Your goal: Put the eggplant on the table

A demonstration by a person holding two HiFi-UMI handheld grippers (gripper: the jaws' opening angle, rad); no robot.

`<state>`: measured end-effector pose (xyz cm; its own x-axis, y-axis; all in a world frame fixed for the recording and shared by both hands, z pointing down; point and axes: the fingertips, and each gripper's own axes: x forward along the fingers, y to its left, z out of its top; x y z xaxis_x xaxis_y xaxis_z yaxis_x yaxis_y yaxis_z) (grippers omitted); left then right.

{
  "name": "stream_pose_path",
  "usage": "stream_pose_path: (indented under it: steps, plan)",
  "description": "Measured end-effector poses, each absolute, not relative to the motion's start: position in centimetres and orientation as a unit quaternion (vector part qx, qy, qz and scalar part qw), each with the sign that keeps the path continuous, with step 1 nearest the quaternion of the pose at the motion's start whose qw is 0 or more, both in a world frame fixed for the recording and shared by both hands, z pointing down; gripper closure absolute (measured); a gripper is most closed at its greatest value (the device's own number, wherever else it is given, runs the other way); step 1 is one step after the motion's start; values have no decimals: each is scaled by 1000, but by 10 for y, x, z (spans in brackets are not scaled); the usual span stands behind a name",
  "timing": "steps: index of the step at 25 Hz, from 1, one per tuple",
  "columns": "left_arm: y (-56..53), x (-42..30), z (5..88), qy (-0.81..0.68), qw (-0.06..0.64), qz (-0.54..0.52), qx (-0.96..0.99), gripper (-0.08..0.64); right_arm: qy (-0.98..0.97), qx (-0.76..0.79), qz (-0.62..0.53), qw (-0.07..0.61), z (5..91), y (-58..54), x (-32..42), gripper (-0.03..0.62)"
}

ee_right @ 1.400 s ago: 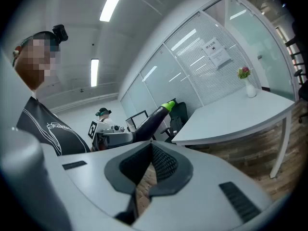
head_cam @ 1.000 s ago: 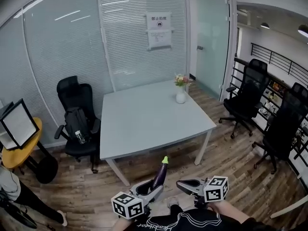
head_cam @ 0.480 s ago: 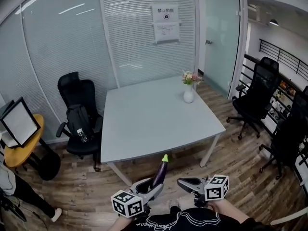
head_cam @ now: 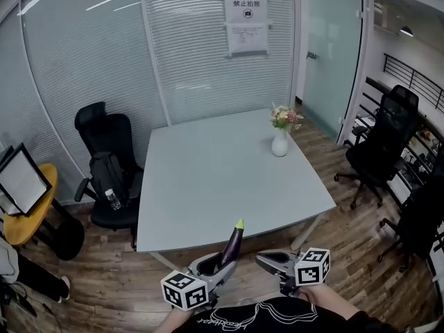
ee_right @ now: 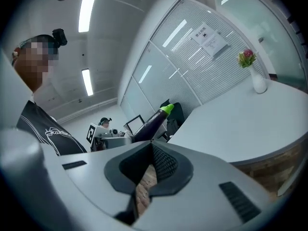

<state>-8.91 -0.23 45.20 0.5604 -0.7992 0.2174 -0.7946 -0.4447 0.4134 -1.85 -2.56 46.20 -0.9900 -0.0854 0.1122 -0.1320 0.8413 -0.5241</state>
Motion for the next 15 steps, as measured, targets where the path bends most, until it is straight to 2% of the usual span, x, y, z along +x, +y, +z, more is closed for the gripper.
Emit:
stream_pose_path:
  steps: [9,15]
  plan:
    - [-91,-75,433,-473,208,3,856,348,-964,56,258,17,443,-111,-6,583]
    - [-109,-66,418,-469,191,-3,862,348,-968,59,243,2,430,-135,2,583]
